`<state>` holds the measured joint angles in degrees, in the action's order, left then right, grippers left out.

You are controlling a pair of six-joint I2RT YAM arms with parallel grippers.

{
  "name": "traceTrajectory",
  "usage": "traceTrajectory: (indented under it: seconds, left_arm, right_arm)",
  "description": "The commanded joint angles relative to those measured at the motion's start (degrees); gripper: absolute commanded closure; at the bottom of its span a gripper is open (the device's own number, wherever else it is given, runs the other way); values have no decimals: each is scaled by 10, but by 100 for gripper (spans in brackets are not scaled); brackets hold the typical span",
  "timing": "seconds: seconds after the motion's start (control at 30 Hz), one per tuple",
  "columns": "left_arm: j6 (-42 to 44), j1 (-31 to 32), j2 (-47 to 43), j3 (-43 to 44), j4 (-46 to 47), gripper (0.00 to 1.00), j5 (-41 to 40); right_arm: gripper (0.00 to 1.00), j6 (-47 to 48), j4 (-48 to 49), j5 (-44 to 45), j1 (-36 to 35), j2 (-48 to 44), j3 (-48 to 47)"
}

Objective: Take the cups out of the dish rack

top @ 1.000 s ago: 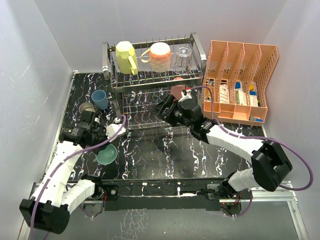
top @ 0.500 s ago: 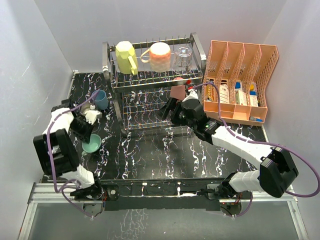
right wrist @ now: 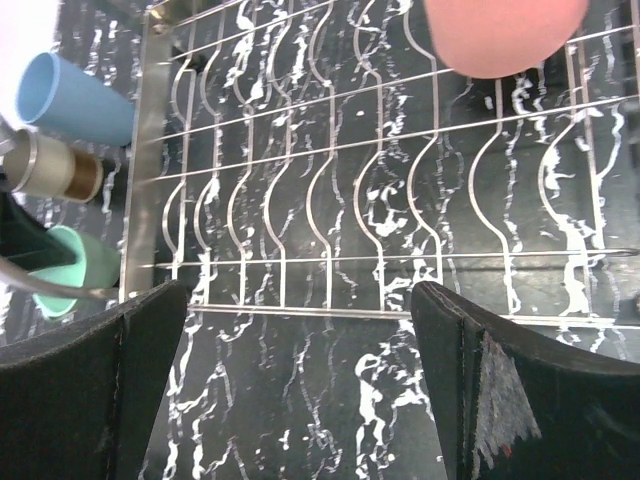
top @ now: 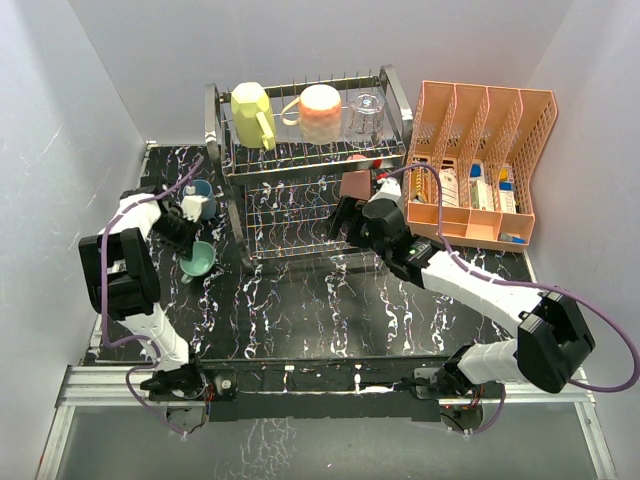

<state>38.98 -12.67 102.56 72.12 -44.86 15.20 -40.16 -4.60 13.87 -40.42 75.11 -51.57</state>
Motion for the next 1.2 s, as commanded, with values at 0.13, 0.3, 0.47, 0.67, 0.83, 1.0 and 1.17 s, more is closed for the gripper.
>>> traceTrajectory:
  seconds: [0.13,0.3,0.47,0.67,0.83,1.0,1.17]
  left_arm:
    - [-81,36,-31,16,-25,94,26]
    - [-89,36,-58,19,-37,81,30]
    - [-104,36,-80,35,-31,59,21]
    - [-112,33,-108,88,-42,46,40]
    - [-120,31,-124,148,-77,39,92]
    - [-124,31,-143,168,-106,37,136]
    - [-107,30,-167,169,-129,37,150]
  right_arm:
    - [2,75,15,117,0,53,-56]
    - [2,128,61,194,0,112,-80]
    - [2,187,120,272,0,182,-112]
    - [2,230,162,330,3,239,-154]
    - [2,234,196,360,5,269,-160]
    - [2,255,268,399,6,309,-166]
    - [2,286,321,445,18,353,-189]
